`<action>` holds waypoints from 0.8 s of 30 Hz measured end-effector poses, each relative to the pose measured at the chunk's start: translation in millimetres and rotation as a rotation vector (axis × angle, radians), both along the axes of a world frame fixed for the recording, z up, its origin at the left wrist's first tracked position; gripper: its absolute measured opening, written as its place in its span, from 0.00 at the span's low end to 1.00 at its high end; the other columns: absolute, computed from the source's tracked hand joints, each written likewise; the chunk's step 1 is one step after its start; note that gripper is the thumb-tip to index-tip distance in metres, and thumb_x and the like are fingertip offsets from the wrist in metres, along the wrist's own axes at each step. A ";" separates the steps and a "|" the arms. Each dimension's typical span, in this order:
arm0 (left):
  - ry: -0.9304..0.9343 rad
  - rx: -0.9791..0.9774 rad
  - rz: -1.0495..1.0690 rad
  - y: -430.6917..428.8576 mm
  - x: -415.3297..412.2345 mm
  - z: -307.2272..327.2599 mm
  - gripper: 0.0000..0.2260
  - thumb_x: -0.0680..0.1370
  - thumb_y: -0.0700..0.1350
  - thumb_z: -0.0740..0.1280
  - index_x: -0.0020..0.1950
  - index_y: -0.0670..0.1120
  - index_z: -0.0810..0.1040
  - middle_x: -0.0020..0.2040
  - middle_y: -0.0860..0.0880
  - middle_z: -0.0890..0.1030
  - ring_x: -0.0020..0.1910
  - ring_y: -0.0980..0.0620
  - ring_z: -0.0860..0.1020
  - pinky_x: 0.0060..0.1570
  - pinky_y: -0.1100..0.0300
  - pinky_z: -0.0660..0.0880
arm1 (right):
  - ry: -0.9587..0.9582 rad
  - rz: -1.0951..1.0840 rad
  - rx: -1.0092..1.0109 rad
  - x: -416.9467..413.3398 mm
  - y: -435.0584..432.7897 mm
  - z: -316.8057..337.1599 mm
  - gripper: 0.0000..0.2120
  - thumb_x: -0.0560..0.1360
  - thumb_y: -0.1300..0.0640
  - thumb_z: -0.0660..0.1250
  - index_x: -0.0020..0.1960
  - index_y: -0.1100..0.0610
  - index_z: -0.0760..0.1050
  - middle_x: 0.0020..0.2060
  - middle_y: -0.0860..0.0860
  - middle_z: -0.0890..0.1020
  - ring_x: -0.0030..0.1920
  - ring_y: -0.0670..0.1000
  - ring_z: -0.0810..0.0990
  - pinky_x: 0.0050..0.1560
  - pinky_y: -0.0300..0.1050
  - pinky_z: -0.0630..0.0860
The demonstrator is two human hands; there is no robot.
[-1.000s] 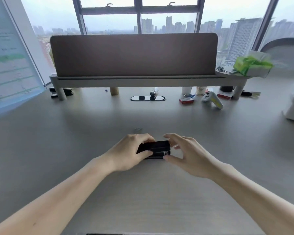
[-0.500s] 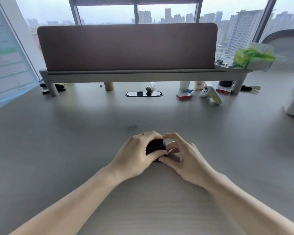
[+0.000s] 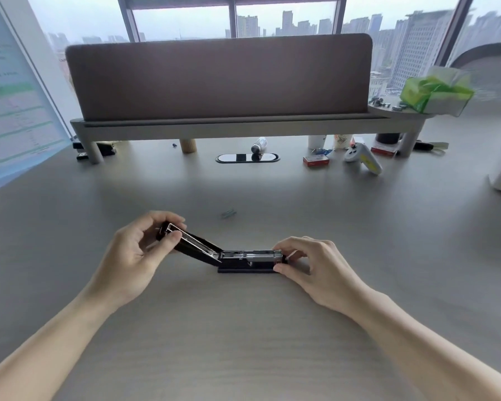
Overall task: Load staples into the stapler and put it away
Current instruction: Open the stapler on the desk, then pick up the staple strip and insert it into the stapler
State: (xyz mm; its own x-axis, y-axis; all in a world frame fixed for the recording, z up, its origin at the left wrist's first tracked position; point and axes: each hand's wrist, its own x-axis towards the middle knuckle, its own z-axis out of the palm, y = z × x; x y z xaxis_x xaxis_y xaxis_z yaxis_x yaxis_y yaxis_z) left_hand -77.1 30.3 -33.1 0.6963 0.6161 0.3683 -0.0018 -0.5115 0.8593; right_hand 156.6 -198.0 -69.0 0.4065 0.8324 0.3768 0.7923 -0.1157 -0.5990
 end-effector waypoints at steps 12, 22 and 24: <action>0.533 0.341 -0.048 17.3 -8.0 16.9 0.11 0.73 0.49 0.81 0.52 0.60 0.86 0.50 0.65 0.88 0.51 0.58 0.85 0.58 0.51 0.80 | -0.034 0.004 -0.001 -2.9 -0.3 3.2 0.09 0.76 0.53 0.77 0.55 0.49 0.85 0.44 0.44 0.86 0.46 0.44 0.84 0.51 0.33 0.76; 0.521 0.260 -0.094 23.9 10.4 17.7 0.12 0.73 0.57 0.78 0.55 0.57 0.87 0.52 0.61 0.88 0.54 0.63 0.84 0.60 0.57 0.80 | 0.063 0.021 0.009 6.0 0.1 11.9 0.10 0.82 0.53 0.69 0.62 0.50 0.83 0.55 0.41 0.83 0.56 0.42 0.84 0.53 0.27 0.76; 0.487 0.238 -0.036 27.2 36.0 22.1 0.12 0.76 0.57 0.75 0.56 0.54 0.87 0.51 0.58 0.88 0.53 0.63 0.84 0.62 0.55 0.79 | 0.023 -0.025 0.030 19.1 7.4 16.9 0.10 0.83 0.56 0.67 0.61 0.53 0.84 0.55 0.44 0.84 0.56 0.43 0.83 0.54 0.32 0.78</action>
State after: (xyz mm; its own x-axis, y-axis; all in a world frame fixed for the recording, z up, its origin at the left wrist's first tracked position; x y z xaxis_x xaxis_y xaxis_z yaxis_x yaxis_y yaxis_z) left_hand -41.1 57.5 -11.0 0.8406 0.5274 0.1235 0.3466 -0.6989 0.6256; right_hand 175.7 -190.6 -52.1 0.4355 0.8104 0.3920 0.7756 -0.1168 -0.6204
